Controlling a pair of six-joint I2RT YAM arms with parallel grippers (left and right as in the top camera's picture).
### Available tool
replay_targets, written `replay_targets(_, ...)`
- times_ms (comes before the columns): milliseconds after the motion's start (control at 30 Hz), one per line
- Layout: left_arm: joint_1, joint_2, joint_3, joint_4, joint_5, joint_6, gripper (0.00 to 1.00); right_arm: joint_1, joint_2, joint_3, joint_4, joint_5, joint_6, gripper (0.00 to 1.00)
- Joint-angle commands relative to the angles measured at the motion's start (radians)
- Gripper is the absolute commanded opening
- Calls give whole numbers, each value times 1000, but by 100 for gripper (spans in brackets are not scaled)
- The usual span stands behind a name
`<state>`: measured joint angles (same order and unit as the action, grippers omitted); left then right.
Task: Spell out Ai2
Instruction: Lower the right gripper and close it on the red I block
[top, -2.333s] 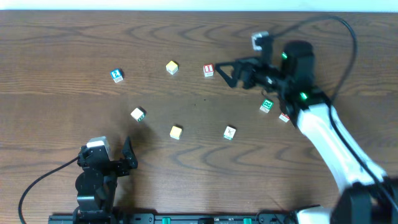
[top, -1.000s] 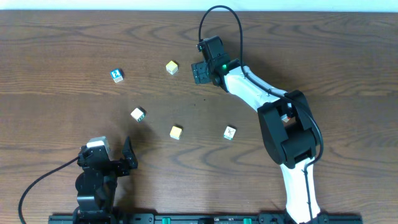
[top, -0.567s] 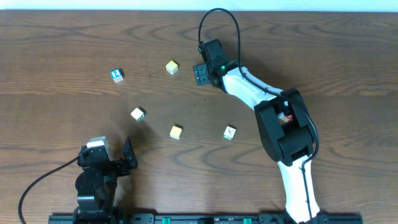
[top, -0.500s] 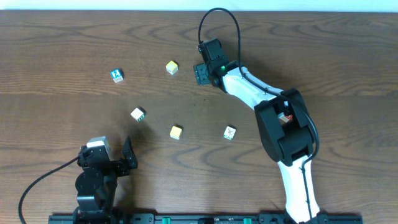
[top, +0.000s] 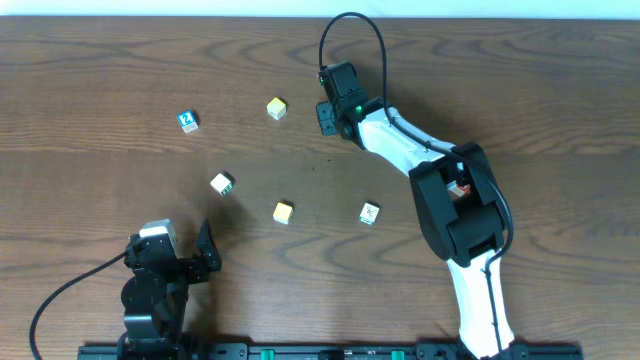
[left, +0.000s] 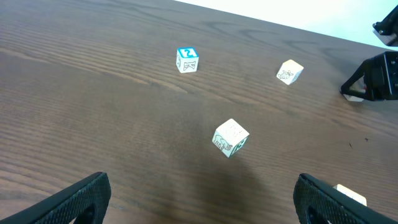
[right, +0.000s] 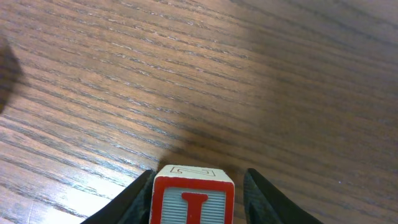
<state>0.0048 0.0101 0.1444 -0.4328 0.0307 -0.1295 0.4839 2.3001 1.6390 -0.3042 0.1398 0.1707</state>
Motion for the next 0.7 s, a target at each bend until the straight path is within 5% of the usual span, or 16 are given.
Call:
replay_targets(0,2,-6,-19,-1,6,14,95,8,18,20,-6,14,-3,41)
replay_targets(400,2,-6,-19,-1,6,14,96,8,17,32,-46,13,-3,31)
replay_targets(533,2,-6,-19,-1,6,14,95,9,10,82,-133,2,-3,17)
replay_targets(600,2,-6,-19,-1,6,14,95,8,-2,115,-180,-15,0,2)
replay_targets(667,2,-6,-19,-1,6,14,95,8,-19,147,-222,-22,0,1)
